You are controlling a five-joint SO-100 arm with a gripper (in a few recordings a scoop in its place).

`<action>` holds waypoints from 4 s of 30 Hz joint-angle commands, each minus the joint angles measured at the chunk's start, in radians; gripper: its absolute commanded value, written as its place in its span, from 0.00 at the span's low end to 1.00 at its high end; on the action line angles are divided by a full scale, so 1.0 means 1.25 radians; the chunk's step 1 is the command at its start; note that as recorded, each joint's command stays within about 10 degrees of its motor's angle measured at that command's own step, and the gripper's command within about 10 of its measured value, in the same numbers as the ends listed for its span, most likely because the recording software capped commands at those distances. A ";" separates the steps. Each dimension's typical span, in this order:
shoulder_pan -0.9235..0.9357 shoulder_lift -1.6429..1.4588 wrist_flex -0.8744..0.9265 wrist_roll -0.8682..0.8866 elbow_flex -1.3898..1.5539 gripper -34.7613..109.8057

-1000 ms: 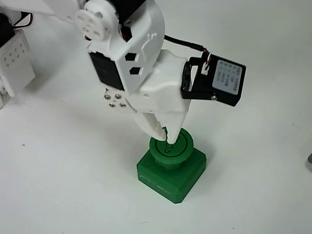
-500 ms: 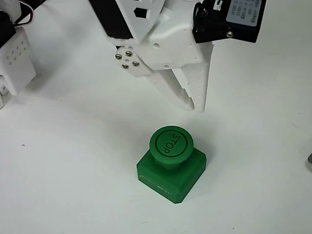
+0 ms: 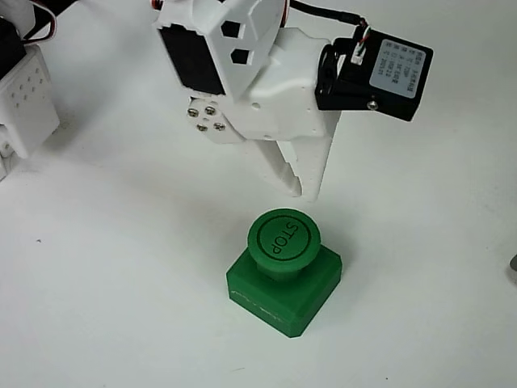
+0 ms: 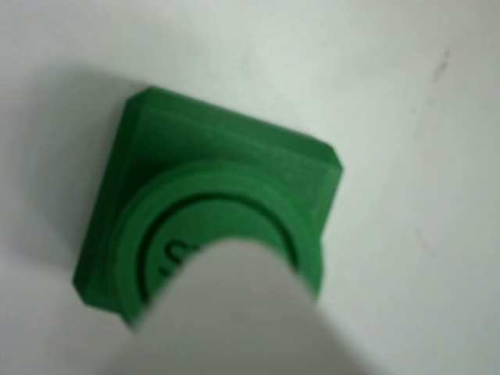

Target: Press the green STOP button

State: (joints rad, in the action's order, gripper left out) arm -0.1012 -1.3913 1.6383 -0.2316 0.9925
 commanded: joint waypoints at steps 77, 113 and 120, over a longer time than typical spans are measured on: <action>-0.001 0.174 -0.002 0.025 0.141 0.24; 0.002 0.131 -0.004 0.010 0.129 0.24; 0.012 0.094 0.001 0.001 0.133 0.24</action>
State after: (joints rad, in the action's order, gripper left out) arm -0.0966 -1.2287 1.6230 -0.2209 1.1536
